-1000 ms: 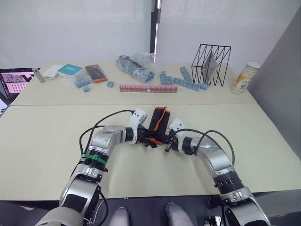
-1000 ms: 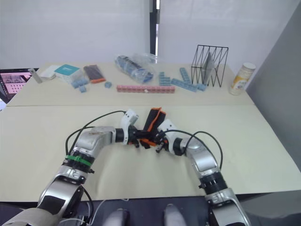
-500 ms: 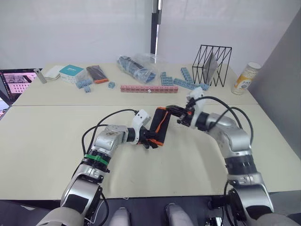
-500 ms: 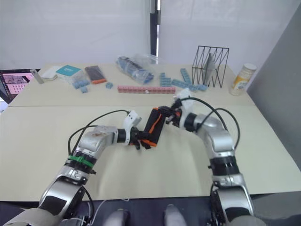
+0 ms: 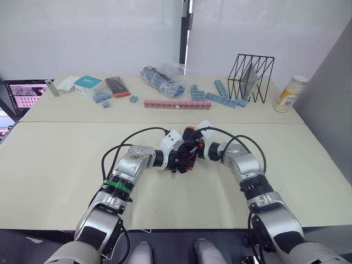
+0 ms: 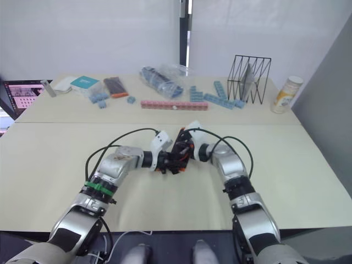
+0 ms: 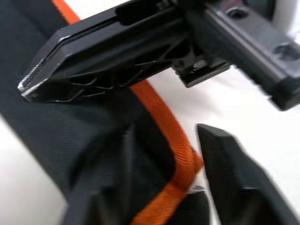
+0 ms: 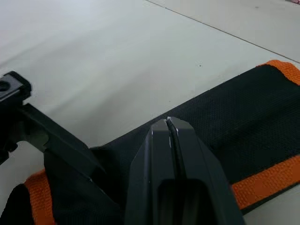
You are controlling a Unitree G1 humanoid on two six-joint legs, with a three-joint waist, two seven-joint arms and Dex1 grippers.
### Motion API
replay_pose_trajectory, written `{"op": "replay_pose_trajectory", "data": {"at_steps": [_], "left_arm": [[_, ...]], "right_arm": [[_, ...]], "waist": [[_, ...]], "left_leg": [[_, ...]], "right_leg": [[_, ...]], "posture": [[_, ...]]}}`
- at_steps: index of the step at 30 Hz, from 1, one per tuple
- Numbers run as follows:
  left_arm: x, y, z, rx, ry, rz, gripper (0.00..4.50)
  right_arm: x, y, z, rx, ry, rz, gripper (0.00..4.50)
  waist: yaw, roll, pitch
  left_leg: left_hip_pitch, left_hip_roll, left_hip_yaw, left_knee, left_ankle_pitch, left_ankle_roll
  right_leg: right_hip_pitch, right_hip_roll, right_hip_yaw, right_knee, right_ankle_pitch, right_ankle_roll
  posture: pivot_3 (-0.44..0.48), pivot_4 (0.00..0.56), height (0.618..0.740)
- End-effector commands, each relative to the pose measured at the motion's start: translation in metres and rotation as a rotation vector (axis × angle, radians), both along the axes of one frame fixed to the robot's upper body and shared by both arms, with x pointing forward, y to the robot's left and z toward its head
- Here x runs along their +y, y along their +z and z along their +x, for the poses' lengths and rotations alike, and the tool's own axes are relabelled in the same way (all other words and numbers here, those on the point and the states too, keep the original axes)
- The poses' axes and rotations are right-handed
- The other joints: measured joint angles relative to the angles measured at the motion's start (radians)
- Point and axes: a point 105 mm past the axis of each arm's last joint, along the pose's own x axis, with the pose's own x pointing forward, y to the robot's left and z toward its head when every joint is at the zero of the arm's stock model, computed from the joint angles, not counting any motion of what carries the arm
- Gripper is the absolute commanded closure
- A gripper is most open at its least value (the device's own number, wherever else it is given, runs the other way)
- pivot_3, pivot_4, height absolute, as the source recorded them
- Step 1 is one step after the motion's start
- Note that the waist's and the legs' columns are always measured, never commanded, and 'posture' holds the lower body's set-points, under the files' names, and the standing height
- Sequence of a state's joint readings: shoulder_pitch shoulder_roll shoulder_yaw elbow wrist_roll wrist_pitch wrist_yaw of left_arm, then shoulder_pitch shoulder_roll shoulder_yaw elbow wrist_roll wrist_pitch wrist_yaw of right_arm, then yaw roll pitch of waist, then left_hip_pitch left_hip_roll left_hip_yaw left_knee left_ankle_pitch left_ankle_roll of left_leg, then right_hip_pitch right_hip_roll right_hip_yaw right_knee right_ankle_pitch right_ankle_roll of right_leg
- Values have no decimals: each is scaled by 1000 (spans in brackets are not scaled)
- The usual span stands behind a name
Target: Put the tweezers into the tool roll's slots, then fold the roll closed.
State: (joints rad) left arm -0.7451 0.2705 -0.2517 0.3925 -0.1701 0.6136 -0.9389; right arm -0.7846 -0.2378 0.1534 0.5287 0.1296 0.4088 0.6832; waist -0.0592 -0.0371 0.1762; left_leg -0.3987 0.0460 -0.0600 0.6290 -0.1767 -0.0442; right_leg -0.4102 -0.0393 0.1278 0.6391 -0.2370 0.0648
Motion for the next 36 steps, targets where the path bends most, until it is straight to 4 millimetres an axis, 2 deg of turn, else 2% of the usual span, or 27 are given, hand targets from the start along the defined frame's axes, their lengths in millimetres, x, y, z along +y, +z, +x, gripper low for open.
{"op": "replay_pose_trajectory", "data": {"at_steps": [1,3,7,12,15,20,23,26,29,31,36], "left_arm": [[27,-17,-3,39,55,70,706],[32,1,-9,9,23,18,19],[39,24,-17,-35,-15,-46,5],[41,36,-15,-88,16,-132,5],[37,41,-9,-91,60,-221,777],[34,31,7,-129,124,-231,2420],[33,30,9,-125,125,-264,3463],[34,15,6,-118,100,-216,4492],[36,-6,2,-101,87,-137,4492],[36,-19,-1,-87,78,-99,4492],[34,-38,-6,-93,54,-38,4492]], "right_arm": [[-17,-16,0,38,-38,-45,4500],[-20,-24,-1,64,-42,-40,4500],[-21,-39,-5,87,-26,-85,4500],[-15,-45,-9,94,-3,-86,4500],[-13,-45,-10,91,3,-86,4500],[-15,-42,-10,80,10,-90,4500],[-17,-39,-9,68,10,-95,4500],[-19,-35,-7,55,3,-89,4500],[-16,-28,-7,25,13,-72,4500],[-8,-19,-11,-36,87,-62,4500],[7,23,-19,-194,211,62,4500]], "waist": [[-13,0,0],[-27,0,0],[-52,0,0],[-61,0,0],[-61,0,0],[-62,0,0],[-62,0,0],[-61,0,0],[-61,0,0],[-61,0,0],[-61,0,0]], "left_leg": [[1,0,0,0,0,0],[4,1,0,-1,0,0],[6,1,0,-2,0,1],[5,1,0,-3,0,1],[4,1,0,-3,0,1],[4,1,0,-3,0,1],[3,1,0,-4,0,1],[2,0,-1,-4,0,1],[1,0,-1,-4,0,1],[1,0,-2,-4,0,1],[1,0,-2,-5,0,0]], "right_leg": [[2,0,0,-1,-2,-4],[4,0,0,-5,-3,-5],[6,0,0,-6,-2,-5],[6,0,0,-8,2,3],[6,0,0,-9,2,3],[5,0,0,-9,2,3],[5,0,0,-9,2,3],[4,0,0,-9,3,4],[4,0,0,-10,3,4],[4,0,0,-10,2,4],[4,0,0,-10,3,4]], "posture": [[0,150,737],[0,150,737],[0,150,737],[0,150,737],[0,150,737],[0,150,737],[0,150,737],[0,150,737],[0,150,737],[0,150,737],[0,150,737]]}}
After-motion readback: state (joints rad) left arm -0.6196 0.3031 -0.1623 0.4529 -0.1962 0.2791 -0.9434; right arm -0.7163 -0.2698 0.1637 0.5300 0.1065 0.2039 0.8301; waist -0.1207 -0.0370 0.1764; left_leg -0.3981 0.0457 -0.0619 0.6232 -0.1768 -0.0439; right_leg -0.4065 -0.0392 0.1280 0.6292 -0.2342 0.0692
